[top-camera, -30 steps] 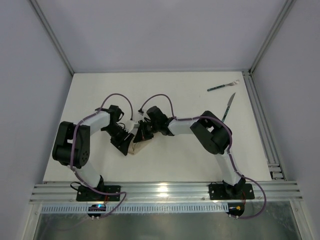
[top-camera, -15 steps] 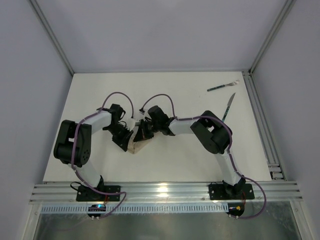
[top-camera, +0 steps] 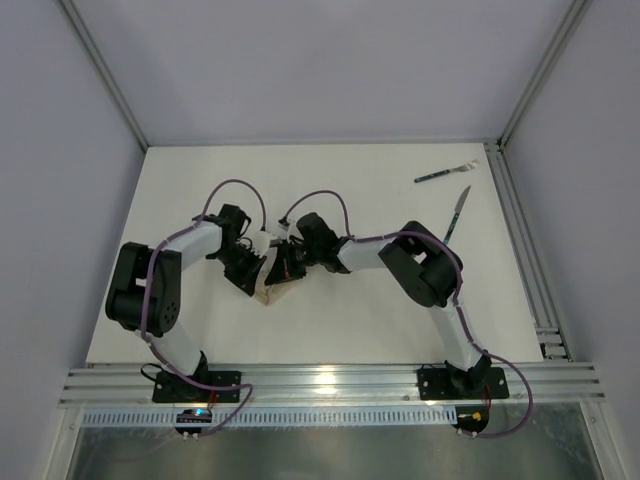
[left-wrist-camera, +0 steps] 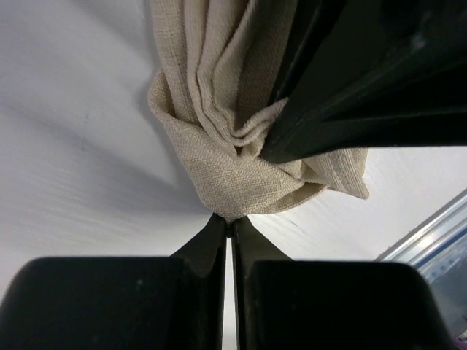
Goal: Fold the napkin into a case and place the utensils inside
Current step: Grasp the top corner of the smaller rectangle folded napkin from the folded napkin.
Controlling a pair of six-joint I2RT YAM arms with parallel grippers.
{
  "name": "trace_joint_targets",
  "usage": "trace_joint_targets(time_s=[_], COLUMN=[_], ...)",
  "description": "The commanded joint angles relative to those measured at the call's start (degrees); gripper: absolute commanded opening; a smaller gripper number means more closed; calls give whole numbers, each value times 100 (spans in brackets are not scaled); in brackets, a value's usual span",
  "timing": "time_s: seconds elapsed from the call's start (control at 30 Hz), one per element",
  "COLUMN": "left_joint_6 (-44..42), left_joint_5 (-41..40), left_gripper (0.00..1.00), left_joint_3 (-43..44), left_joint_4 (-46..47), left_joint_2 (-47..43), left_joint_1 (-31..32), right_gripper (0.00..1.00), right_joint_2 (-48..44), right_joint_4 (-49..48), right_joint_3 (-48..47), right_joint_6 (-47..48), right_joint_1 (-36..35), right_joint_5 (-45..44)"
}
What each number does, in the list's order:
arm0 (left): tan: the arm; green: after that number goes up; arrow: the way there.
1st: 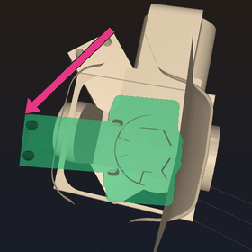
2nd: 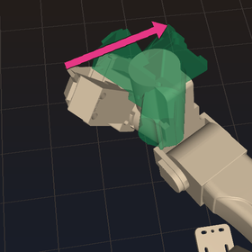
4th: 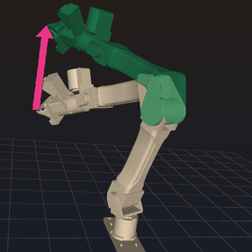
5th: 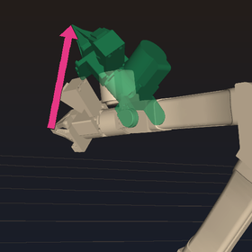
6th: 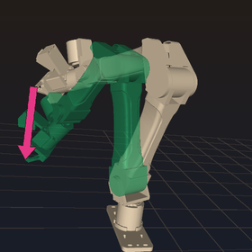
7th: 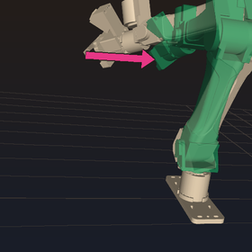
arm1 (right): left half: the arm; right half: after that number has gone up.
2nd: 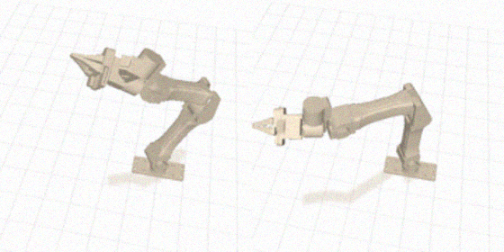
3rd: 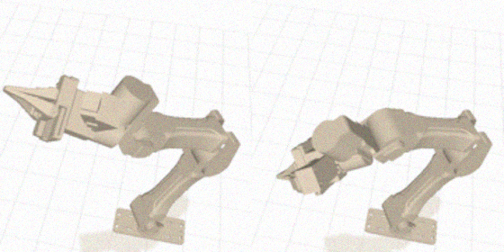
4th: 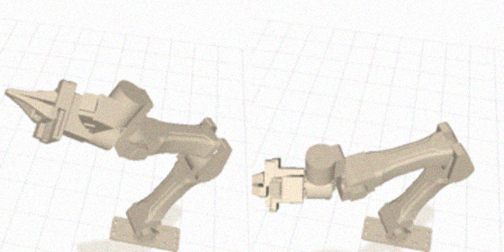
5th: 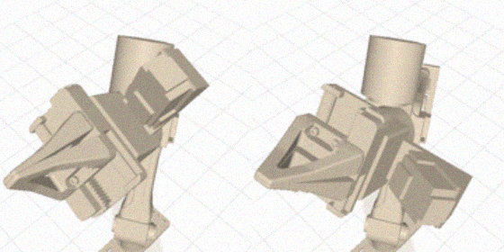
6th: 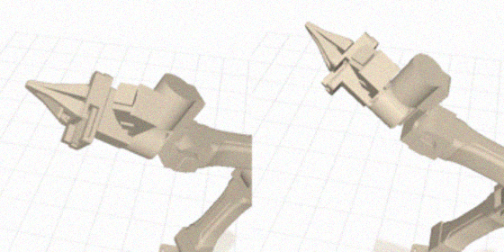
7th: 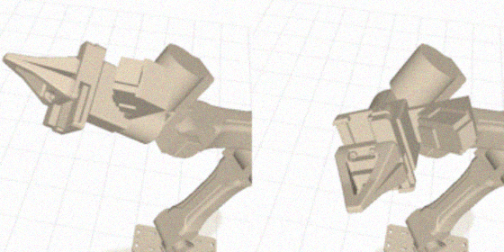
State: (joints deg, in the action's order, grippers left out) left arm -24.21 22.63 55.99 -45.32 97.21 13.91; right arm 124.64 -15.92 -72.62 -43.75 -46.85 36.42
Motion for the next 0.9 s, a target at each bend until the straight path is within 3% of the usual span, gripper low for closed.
trace_joint_targets(time_s=[0.0, 0.2, 0.33, 0.4, 0.6, 0.73, 0.87], left_joint_6=[-84, -163, -181, -120, 161, 267, 311], left_joint_5=[-251, -426, -523, -584, -997, -1208, -1393], left_gripper=[0, 4, 32, 37, 41, 43, 42], left_joint_3=[132, 289, 439, 466, 676, 660, 554], left_joint_4=[841, 823, 490, 349, 182, 225, 322], left_joint_2=[-149, -114, -184, -464, -1212, -1345, -899], left_joint_1=[59, 6, -99, -187, -223, 321, 849], right_gripper=[4, 4, 4, 4, 4, 4, 4], right_joint_2=[96, 315, 465, 430, 263, 245, 271], right_joint_4=[-341, -1007, -1430, -1859, -2248, -2450, -2740], right_joint_3=[-15, -59, 62, 230, 538, 688, 854], right_joint_6=[-151, -792, -1205, -1573, -1848, -2067, -2304], right_joint_1=[-228, -228, -184, -123, -79, -79, -79], right_joint_5=[400, 199, -143, -302, -803, -830, -918])
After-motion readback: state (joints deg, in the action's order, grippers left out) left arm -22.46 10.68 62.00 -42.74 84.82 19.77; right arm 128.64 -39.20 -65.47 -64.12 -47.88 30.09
